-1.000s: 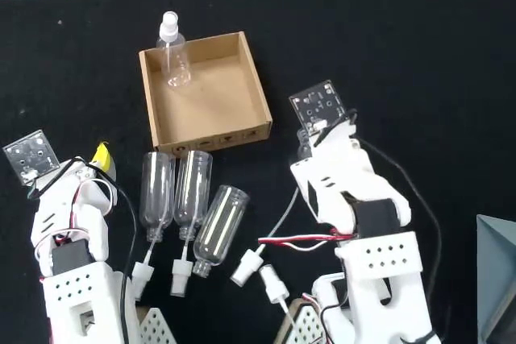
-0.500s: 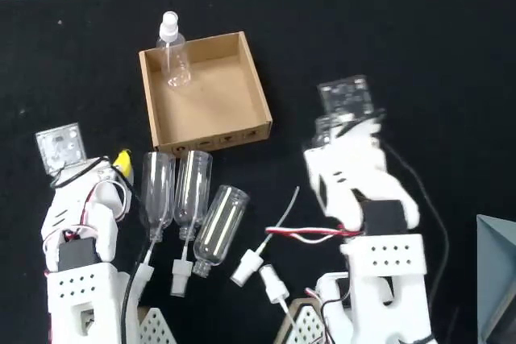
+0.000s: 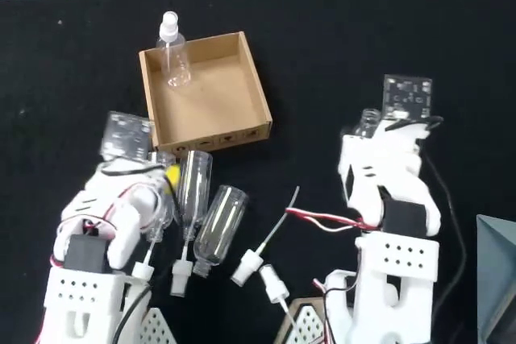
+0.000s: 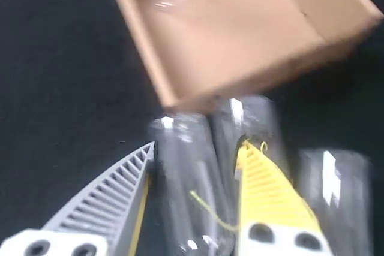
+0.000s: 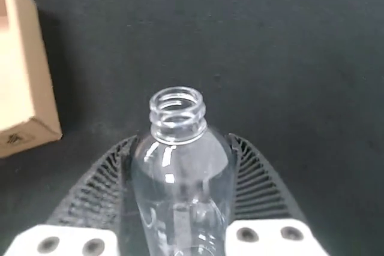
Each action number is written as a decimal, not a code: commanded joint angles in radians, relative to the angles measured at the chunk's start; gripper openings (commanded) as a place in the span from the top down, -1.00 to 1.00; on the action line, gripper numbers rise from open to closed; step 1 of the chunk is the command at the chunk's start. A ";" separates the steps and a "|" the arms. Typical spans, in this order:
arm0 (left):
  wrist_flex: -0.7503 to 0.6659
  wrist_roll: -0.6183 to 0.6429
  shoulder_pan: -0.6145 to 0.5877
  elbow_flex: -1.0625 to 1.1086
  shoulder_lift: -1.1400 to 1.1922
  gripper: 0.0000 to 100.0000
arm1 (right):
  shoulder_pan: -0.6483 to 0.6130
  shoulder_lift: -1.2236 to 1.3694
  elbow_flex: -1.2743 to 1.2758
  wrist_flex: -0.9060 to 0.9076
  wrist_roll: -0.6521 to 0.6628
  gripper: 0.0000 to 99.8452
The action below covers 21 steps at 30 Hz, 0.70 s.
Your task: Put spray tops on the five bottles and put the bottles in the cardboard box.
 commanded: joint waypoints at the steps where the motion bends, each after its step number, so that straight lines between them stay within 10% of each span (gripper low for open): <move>1: 0.087 -0.041 0.163 -0.104 -0.002 0.59 | 0.046 -0.033 -0.012 -0.032 -0.017 0.85; 21: 0.203 0.012 0.602 -0.062 0.002 0.59 | 0.046 -0.033 0.039 -0.103 -0.015 0.85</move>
